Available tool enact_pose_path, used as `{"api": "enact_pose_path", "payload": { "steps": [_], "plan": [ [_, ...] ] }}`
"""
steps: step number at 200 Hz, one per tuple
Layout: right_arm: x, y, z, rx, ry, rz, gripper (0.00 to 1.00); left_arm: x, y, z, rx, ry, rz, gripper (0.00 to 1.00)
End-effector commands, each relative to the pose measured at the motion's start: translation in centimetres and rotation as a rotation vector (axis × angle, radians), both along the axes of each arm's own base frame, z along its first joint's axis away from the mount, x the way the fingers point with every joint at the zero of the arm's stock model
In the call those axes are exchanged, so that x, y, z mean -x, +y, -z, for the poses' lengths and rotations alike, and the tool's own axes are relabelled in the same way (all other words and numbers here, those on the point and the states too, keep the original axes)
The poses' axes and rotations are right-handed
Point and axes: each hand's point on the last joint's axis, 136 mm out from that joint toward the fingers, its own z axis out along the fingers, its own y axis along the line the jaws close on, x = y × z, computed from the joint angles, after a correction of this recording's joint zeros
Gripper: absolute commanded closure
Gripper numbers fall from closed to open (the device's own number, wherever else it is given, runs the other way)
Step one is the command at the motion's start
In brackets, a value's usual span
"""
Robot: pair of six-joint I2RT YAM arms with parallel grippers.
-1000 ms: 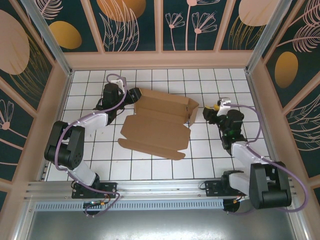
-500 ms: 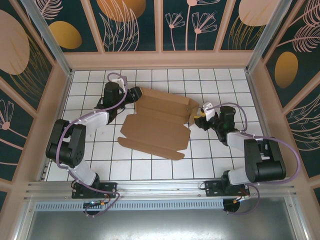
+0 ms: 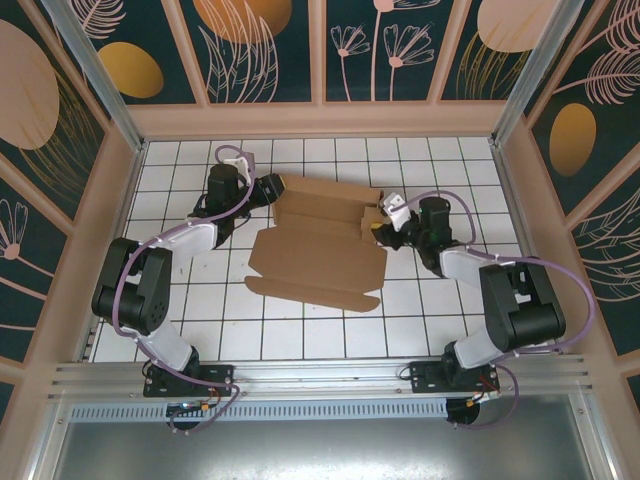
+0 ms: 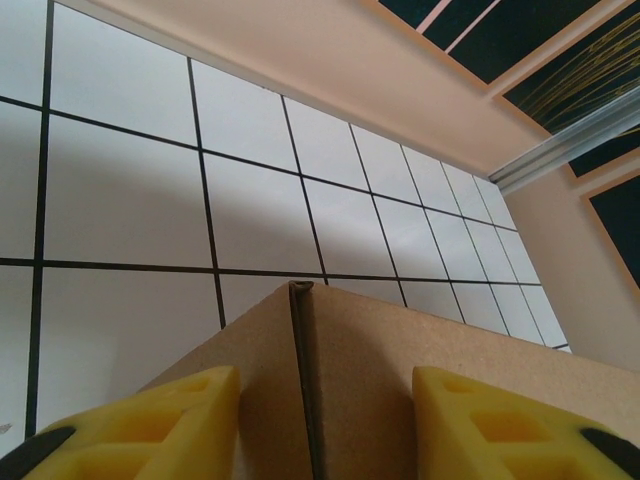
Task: Fold the paper box
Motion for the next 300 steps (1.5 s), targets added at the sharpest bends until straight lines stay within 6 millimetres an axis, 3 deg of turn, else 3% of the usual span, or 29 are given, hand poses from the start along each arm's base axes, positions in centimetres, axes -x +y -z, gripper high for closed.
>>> {"api": "enact_pose_path", "payload": {
  "steps": [1, 56, 58, 65, 100, 127, 131, 151, 188, 212, 215, 279, 292, 300],
  "plan": [
    [-2.1, 0.1, -0.2, 0.047, -0.033, 0.051, 0.49, 0.3, -0.7, 1.0, 0.019, 0.044, 0.035, 0.55],
    [-4.6, 0.2, 0.8, 0.125, -0.078, 0.09, 0.46, 0.4, -0.8, 1.0, 0.012, 0.046, 0.048, 0.58],
    [-4.8, 0.2, 0.8, 0.124, -0.078, 0.091, 0.46, 0.3, -0.9, 1.9, 0.007, 0.068, 0.048, 0.58],
    [-5.0, 0.3, 0.9, 0.125, -0.077, 0.092, 0.46, 0.4, -0.9, 2.5, 0.003, 0.081, 0.05, 0.58],
    [-6.7, 0.3, 1.4, 0.135, -0.081, 0.118, 0.46, 0.5, -1.0, 3.2, -0.002, 0.098, 0.059, 0.6],
    [-8.1, 0.6, 1.5, 0.127, -0.073, 0.133, 0.67, 0.6, -1.2, 3.8, 0.004, 0.114, 0.07, 0.6],
    [-8.2, 0.6, 1.5, 0.126, -0.072, 0.133, 0.71, 0.0, -1.4, 2.6, 0.013, 0.089, 0.073, 0.6],
    [-9.0, 0.7, 1.7, 0.121, -0.066, 0.148, 0.86, 0.0, -1.6, 2.6, 0.023, 0.089, 0.084, 0.61],
    [-9.9, 0.1, 2.4, 0.162, -0.05, 0.208, 0.9, 0.2, -2.1, 1.7, 0.059, 0.078, 0.099, 0.59],
    [-9.6, -0.3, 2.9, 0.176, -0.025, 0.236, 0.91, 0.4, -2.3, -0.8, 0.109, 0.027, 0.112, 0.52],
    [-9.5, -0.3, 3.0, 0.176, -0.023, 0.233, 0.91, 0.7, -2.3, -0.4, 0.11, 0.036, 0.113, 0.5],
    [-5.0, 0.5, 1.2, 0.07, -0.077, 0.04, 0.94, 5.0, 1.0, -13.1, 0.052, -0.347, 0.041, 0.31],
    [-4.0, 1.2, 1.1, 0.049, -0.078, -0.027, 0.94, 5.0, 1.7, -13.6, 0.018, -0.368, 0.01, 0.25],
    [-3.5, 1.7, 1.0, 0.038, -0.072, -0.062, 0.94, 4.4, 1.9, -12.7, -0.01, -0.339, -0.007, 0.24]
  ]
}}
